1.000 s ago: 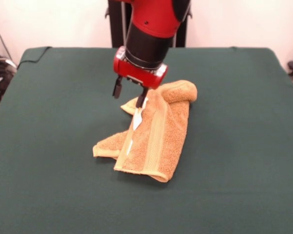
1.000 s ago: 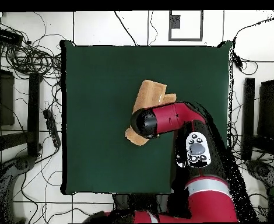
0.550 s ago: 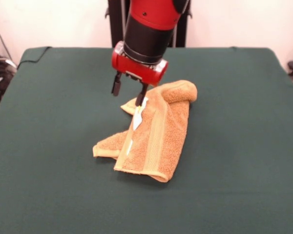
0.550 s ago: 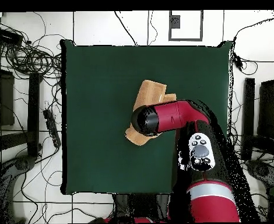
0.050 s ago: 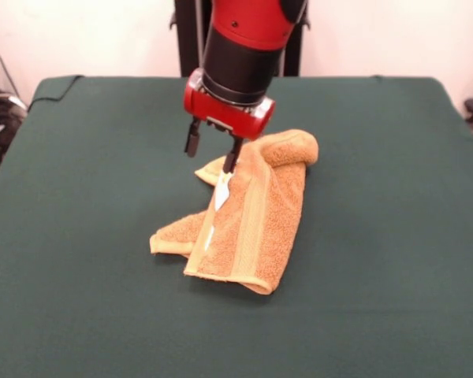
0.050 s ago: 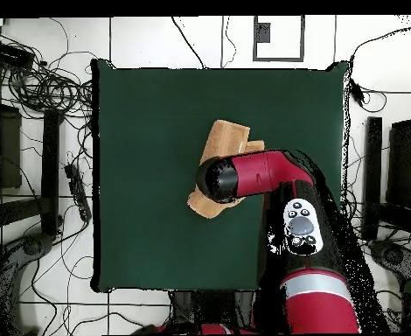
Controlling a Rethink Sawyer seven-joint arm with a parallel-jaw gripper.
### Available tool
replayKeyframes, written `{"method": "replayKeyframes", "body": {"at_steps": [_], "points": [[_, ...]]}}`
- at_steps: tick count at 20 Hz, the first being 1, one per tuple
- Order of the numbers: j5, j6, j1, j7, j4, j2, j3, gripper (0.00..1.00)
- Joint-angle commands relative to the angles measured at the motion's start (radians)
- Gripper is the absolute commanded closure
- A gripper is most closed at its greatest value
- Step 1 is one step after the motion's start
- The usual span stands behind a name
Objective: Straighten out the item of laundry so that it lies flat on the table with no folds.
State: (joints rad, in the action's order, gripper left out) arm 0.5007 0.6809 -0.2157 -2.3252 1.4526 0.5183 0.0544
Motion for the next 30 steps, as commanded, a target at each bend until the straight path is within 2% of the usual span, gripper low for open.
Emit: {"method": "replayKeyframes", "body": {"at_steps": [1, 9, 16, 23, 30], "points": [[-0.049, 0.062, 0.04, 0.01, 0.011, -0.075, 0.091, 0.0], [-0.061, 0.047, 0.041, -0.001, 0.016, -0.085, 0.095, 0.0], [0.005, 0.013, 0.092, -0.025, -0.028, -0.141, 0.047, 0.0], [0.018, -0.013, 0.108, -0.029, -0.055, -0.185, 0.032, 0.0], [0.017, -0.009, 0.14, -0.049, -0.054, -0.182, -0.002, 0.0]]}}
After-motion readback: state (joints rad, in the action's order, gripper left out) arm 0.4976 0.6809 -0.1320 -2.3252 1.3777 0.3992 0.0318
